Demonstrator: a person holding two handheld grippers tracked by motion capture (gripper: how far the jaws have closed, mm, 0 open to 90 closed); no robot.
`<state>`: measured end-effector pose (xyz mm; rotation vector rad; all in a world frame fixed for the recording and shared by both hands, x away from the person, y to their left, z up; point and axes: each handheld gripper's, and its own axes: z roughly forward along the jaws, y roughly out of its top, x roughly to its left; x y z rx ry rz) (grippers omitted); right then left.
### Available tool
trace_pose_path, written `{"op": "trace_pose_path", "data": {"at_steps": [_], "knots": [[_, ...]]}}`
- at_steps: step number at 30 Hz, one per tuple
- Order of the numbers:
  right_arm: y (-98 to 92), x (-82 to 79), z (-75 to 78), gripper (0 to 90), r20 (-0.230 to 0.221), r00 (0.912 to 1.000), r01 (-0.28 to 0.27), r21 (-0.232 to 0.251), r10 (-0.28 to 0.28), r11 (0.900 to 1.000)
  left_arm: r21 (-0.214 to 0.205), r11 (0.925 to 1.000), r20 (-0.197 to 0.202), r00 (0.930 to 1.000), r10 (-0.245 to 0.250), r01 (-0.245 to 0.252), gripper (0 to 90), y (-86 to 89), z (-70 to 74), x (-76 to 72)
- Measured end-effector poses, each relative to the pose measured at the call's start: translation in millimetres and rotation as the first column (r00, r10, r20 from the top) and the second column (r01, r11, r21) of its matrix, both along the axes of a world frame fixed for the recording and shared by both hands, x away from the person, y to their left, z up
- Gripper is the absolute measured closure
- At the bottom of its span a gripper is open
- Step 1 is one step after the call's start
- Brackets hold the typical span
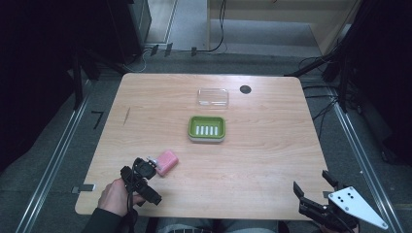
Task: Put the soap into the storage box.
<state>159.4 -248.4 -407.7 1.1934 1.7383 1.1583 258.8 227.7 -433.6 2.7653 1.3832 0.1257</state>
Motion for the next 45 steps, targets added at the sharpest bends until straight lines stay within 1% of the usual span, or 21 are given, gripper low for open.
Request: {"op": "trace_pose_path", "data": {"at_steps": [1,2,3,4,5,8,10,13,14,17,18,22,26,28,29,31,35,40,41,42,45], "knots": [[-0.5,0.1,-0.2,12.9,-0.001,1.0000,0.000,-0.001,0.000,1.0000,-0.001,1.0000,0.001,1.0000,-0.002,0.002,0.0,-1.0,0.5,2.3],[-2.7,-0.4,-0.4,12.9,-0.003,1.0000,0.006,0.007,-0.006,1.0000,0.006,1.0000,0.013,0.9999,-0.006,0.006,0.0,-3.3,1.6,5.8],[-3.2,-0.7,-0.4,12.9,-0.003,1.0000,0.007,0.011,-0.007,0.9999,-0.001,1.0000,0.024,0.9997,-0.009,0.009,0.0,-6.3,4.0,11.3],[-3.5,-0.8,-0.4,12.9,-0.001,1.0000,0.007,0.011,-0.007,0.9999,0.005,0.9999,0.033,0.9994,-0.013,0.013,0.0,-7.2,5.7,14.6],[-3.2,-0.8,-0.4,12.9,-0.002,1.0000,0.006,0.010,-0.006,0.9999,0.005,0.9999,0.033,0.9994,-0.013,0.013,0.0,-7.2,5.7,14.6],[-2.4,-1.5,-0.1,12.9,0.000,1.0000,0.004,0.009,-0.004,0.9999,0.002,1.0000,0.044,0.9990,-0.006,0.006,0.0,-8.2,7.2,22.1],[-2.4,-1.3,-0.1,12.9,0.000,1.0000,0.006,0.010,-0.006,0.9999,-0.002,0.9999,0.038,0.9992,-0.013,0.013,0.0,-9.7,6.8,27.3],[-1.2,-0.4,-0.1,12.9,-0.001,1.0000,0.002,0.003,-0.002,1.0000,0.002,0.9999,0.051,0.9986,-0.015,0.015,0.0,-12.8,6.8,35.7],[-0.9,-0.3,0.0,12.9,-0.003,1.0000,0.002,0.004,-0.002,1.0000,0.002,0.9999,0.051,0.9986,-0.015,0.015,0.0,-12.8,6.8,35.7],[-1.5,-0.3,0.0,12.9,-0.002,1.0000,0.004,0.005,-0.004,1.0000,-0.016,0.9996,0.078,0.9967,-0.023,0.024,0.0,-13.6,8.5,44.6],[-1.7,-0.3,0.0,12.9,-0.002,1.0000,0.005,0.005,-0.005,1.0000,-0.016,0.9996,0.078,0.9967,-0.023,0.024,0.0,-13.6,8.5,44.6],[-1.6,-0.4,-0.1,12.9,-0.001,1.0000,0.005,0.004,-0.005,1.0000,-0.027,0.9995,0.086,0.9962,-0.015,0.018,0.0,-13.1,9.8,53.3],[-2.5,-0.6,-0.1,12.9,-0.001,1.0000,0.008,0.007,-0.008,0.9999,-0.027,0.9996,0.076,0.9971,-0.010,0.012,0.0,-13.2,8.8,60.4],[-2.2,-0.7,-0.1,12.9,-0.001,1.0000,0.006,0.007,-0.006,1.0000,-0.035,0.9992,0.075,0.9971,-0.017,0.020,0.0,-13.4,8.7,62.8],[-2.0,-0.6,0.0,12.9,-0.001,1.0000,0.005,0.006,-0.005,1.0000,-0.035,0.9990,0.064,0.9976,-0.025,0.027,0.0,-13.5,8.7,64.8],[-1.9,-0.5,0.0,12.9,-0.001,1.0000,0.003,0.004,-0.003,1.0000,-0.038,0.9988,0.065,0.9975,-0.028,0.031,0.0,-14.9,7.8,68.8],[-1.1,-0.4,0.1,12.9,-0.002,1.0000,0.005,0.004,-0.005,1.0000,-0.032,0.9989,0.052,0.9981,-0.032,0.034,0.0,-16.1,6.7,74.0],[-1.0,0.1,0.0,12.9,-0.004,1.0000,0.004,0.004,-0.004,1.0000,-0.013,0.9991,0.034,0.9986,-0.039,0.040,0.0,-21.0,1.1,84.3],[-1.1,0.1,0.0,12.9,-0.002,1.0000,0.004,0.003,-0.004,1.0000,-0.013,0.9991,0.034,0.9986,-0.039,0.040,0.0,-21.0,1.1,84.3],[-1.3,0.0,0.0,12.9,-0.003,1.0000,0.005,0.003,-0.005,1.0000,0.000,0.9987,0.022,0.9985,-0.051,0.051,0.0,-23.7,-1.6,86.6],[-1.6,-0.2,0.0,12.9,-0.002,1.0000,0.006,0.005,-0.006,1.0000,0.002,0.9986,0.019,0.9984,-0.053,0.053,0.0,-26.0,-3.8,87.8]]}}
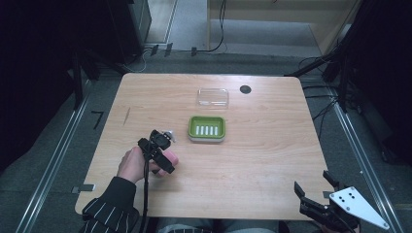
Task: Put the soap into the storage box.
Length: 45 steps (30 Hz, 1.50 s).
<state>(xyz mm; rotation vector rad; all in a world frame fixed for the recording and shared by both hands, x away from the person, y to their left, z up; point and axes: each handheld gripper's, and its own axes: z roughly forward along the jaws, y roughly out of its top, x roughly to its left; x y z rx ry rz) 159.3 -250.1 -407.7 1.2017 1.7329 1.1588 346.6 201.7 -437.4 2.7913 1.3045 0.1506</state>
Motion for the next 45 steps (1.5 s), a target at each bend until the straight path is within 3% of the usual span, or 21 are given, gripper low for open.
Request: {"op": "trace_pose_path", "data": {"at_steps": [14,19,25,27,28,36,38,45], "knots": [[0.6,0.0,0.0,12.9,-0.001,1.0000,0.000,-0.003,0.000,1.0000,0.017,0.9998,-0.018,0.9998,-0.009,0.009,0.5,-7.0,-10.6,6.5],[0.4,0.2,0.0,12.9,-0.001,1.0000,-0.001,-0.002,0.001,1.0000,0.003,1.0000,-0.020,0.9998,-0.006,0.006,2.8,-7.3,-11.9,7.1],[0.4,0.2,0.0,12.9,-0.001,1.0000,-0.001,-0.002,0.001,1.0000,0.008,1.0000,-0.017,0.9998,-0.004,0.004,14.5,-7.8,-11.6,6.3],[0.4,0.2,0.0,12.9,-0.002,1.0000,-0.001,-0.002,0.001,1.0000,0.006,1.0000,-0.010,0.9999,-0.007,0.007,14.6,-7.5,-12.3,5.7],[0.4,0.1,0.0,12.9,-0.001,1.0000,-0.001,-0.002,0.001,1.0000,0.007,0.9999,-0.015,0.9998,-0.009,0.009,19.6,-7.3,-12.1,5.6],[0.0,0.1,0.0,12.9,-0.002,1.0000,-0.001,-0.001,0.001,1.0000,0.014,0.9998,-0.025,0.9996,-0.014,0.014,28.7,-8.8,-13.7,4.4],[-0.2,0.2,-0.1,12.9,0.000,1.0000,-0.001,-0.001,0.001,1.0000,0.019,0.9993,-0.022,0.9993,-0.031,0.032,35.1,-9.4,-14.2,3.3],[0.1,0.1,0.0,12.9,0.000,1.0000,-0.001,0.000,0.001,1.0000,0.019,0.9993,-0.021,0.9993,-0.032,0.032,37.7,-8.9,-13.8,2.8]]}}
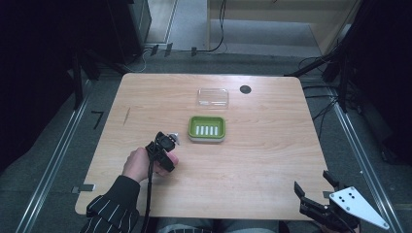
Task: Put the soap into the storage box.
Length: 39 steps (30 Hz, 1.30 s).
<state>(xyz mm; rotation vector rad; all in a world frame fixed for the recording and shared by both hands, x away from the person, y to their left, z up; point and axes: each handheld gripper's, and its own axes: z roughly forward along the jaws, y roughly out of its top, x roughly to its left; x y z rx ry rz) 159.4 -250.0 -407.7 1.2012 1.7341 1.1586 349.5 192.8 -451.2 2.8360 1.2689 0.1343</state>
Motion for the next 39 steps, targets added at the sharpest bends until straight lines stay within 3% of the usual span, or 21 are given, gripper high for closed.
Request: {"op": "trace_pose_path", "data": {"at_steps": [31,39], "knots": [[-0.4,-0.2,0.0,12.9,0.000,1.0000,0.000,0.000,0.000,1.0000,-0.018,0.9992,0.002,0.9994,-0.036,0.036,38.2,2.2,2.4,-0.7],[-0.4,-0.1,0.0,12.9,0.000,1.0000,-0.001,0.001,0.001,1.0000,-0.024,0.9971,-0.010,0.9973,-0.072,0.072,38.2,-1.0,4.4,-2.6]]}}
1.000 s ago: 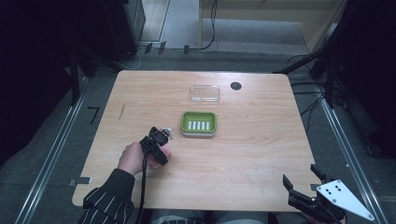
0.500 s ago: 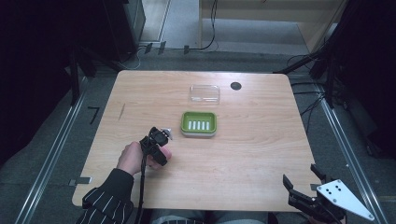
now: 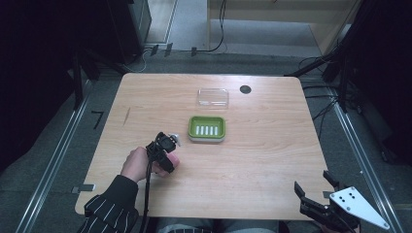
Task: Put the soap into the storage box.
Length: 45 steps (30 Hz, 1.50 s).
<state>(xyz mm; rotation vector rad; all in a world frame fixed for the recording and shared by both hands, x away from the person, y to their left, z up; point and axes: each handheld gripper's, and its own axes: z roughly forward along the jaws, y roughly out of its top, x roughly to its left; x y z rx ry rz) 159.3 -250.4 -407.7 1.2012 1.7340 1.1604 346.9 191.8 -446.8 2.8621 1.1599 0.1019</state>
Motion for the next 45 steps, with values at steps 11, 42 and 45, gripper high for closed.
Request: {"op": "trace_pose_path", "data": {"at_steps": [11,42,45], "knots": [[-0.1,-0.4,0.0,12.9,0.000,1.0000,0.001,0.002,-0.001,1.0000,0.018,0.9982,-0.008,0.9983,-0.058,0.058,38.2,-10.3,-0.8,2.0],[-0.7,-0.2,-0.1,12.9,-0.002,1.0000,0.005,0.005,-0.005,1.0000,0.002,0.9800,-0.027,0.9797,-0.199,0.199,38.2,-32.6,13.5,10.1],[-0.8,-0.1,-0.1,12.9,0.000,1.0000,0.004,0.004,-0.004,1.0000,0.014,0.9752,-0.030,0.9750,-0.220,0.221,38.2,-34.4,14.7,11.5]]}}
